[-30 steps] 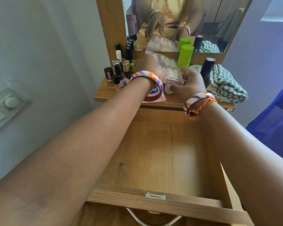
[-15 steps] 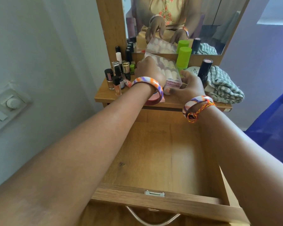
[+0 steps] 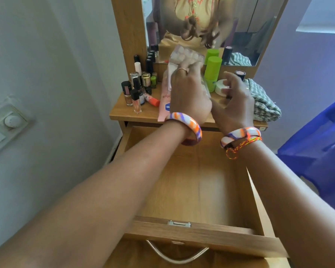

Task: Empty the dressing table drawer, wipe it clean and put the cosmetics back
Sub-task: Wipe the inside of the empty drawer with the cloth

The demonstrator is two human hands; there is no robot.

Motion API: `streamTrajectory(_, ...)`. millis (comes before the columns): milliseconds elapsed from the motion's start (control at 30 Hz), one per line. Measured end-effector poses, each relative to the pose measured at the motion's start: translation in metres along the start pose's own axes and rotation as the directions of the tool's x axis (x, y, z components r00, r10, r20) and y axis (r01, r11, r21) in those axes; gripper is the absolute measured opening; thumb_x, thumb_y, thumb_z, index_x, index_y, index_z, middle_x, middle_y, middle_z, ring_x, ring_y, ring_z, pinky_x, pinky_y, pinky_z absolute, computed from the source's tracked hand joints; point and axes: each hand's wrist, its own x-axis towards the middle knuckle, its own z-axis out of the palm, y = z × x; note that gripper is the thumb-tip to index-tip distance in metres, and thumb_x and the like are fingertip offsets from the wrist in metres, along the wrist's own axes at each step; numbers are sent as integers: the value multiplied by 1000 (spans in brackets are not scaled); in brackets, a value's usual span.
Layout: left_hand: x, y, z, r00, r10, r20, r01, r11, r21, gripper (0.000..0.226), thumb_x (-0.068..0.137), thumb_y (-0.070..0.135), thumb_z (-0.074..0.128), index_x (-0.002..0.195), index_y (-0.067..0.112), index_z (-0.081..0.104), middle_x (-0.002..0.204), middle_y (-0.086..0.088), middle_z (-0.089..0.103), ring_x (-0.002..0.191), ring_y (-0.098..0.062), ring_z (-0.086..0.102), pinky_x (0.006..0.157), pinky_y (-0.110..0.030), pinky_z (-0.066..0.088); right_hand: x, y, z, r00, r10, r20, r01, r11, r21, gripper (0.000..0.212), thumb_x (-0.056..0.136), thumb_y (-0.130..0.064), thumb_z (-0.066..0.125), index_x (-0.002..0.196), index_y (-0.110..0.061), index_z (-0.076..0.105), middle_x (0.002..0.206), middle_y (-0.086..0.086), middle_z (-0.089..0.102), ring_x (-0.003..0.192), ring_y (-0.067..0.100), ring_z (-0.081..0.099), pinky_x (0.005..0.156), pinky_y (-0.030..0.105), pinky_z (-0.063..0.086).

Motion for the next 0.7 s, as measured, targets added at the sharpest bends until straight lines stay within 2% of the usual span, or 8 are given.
streamTrajectory(100, -10, 15, 14, 991, 135, 13, -134, 990, -47, 50, 83, -1, 55, 132, 8, 49, 146, -10, 39, 134, -25, 36, 109, -28, 28, 0, 4, -20, 983, -42, -181, 49, 998, 35, 41, 76, -8, 62, 117, -7, 59, 112, 12, 62, 96, 24, 62, 79, 31, 53)
streamTrajectory(200, -17, 24, 29, 974, 218, 65, -216, 976, -39, 50, 82, -1, 55, 131, 8, 51, 144, -12, 41, 132, -28, 38, 109, -32, 33, 10, 22, -41, 952, 106, -286, -124, 991, -44, 40, 80, -15, 54, 119, -10, 58, 121, 8, 61, 112, 25, 56, 93, 30, 41)
streamTrajectory(267, -21, 26, 36, 962, 253, 105, -252, 967, -26, 50, 82, -1, 55, 131, 7, 51, 142, -13, 44, 131, -29, 40, 109, -32, 33, 17, 36, -52, 930, 267, -253, -315, 934, -171, 52, 81, -20, 55, 132, -14, 48, 135, 7, 51, 128, 27, 42, 105, 32, 31)
streamTrajectory(367, -26, 28, 44, 951, 276, 141, -277, 961, -13, 48, 80, -2, 57, 128, 4, 54, 139, -15, 48, 129, -30, 44, 108, -32, 33, 20, 52, -58, 867, 495, -58, -489, 823, -289, 73, 73, -35, 63, 140, -19, 37, 145, 7, 40, 136, 30, 31, 112, 44, 29)
streamTrajectory(433, -28, 28, 48, 947, 279, 159, -282, 959, -5, 48, 80, -2, 57, 128, 4, 54, 139, -15, 48, 128, -30, 43, 108, -32, 32, 18, 59, -57, 838, 543, 58, -516, 822, -243, 80, 58, -44, 61, 133, -21, 45, 136, 9, 49, 128, 32, 42, 107, 48, 36)
streamTrajectory(500, -30, 27, 51, 943, 280, 178, -286, 958, 8, 48, 81, -1, 57, 128, 5, 53, 139, -14, 47, 129, -30, 43, 109, -31, 31, 16, 64, -56, 842, 532, 90, -516, 843, -152, 67, 58, -40, 60, 122, -20, 56, 123, 9, 59, 116, 30, 55, 99, 47, 46)
streamTrajectory(600, -32, 26, 51, 941, 282, 189, -288, 957, 9, 46, 81, 0, 59, 126, 5, 55, 137, -14, 49, 127, -31, 44, 108, -33, 33, 18, 72, -58, 865, 501, 30, -499, 864, -63, 34, 78, -19, 61, 110, -12, 67, 100, 6, 67, 95, 21, 62, 87, 31, 52)
streamTrajectory(700, -35, 23, 49, 937, 295, 189, -300, 954, -2, 43, 80, 0, 60, 123, 4, 57, 134, -15, 51, 123, -32, 47, 106, -34, 35, 16, 79, -63, 845, 526, -93, -521, 850, 81, 22, 77, -16, 57, 90, -6, 72, 75, 3, 57, 69, 12, 50, 62, 23, 44)
